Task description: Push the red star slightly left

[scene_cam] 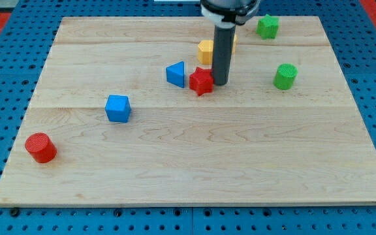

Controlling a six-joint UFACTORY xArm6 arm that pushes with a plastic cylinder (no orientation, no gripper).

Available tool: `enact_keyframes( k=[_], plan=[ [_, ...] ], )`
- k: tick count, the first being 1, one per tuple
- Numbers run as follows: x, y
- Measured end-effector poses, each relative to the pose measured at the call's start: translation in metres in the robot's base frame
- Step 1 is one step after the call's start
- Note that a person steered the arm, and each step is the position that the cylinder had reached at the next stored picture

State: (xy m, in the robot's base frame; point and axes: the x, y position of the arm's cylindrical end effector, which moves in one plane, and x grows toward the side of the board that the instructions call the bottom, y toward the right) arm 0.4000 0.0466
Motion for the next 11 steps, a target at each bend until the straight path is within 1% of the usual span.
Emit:
enact_keyframes(
  k=[1, 2, 3, 4, 5, 6, 7, 8, 9, 10, 11],
  plan=[
    [0.018, -0.021],
    [0.019, -0.056],
    [0.037, -0.088],
    [0.04, -0.085],
    [0.04, -0.028],
    [0.025, -0.043],
    [0.001, -0.063],
    [0.002, -0.089],
    [0.014, -0.088],
    [0.034, -0.073],
    [0.027, -0.016]
  ],
)
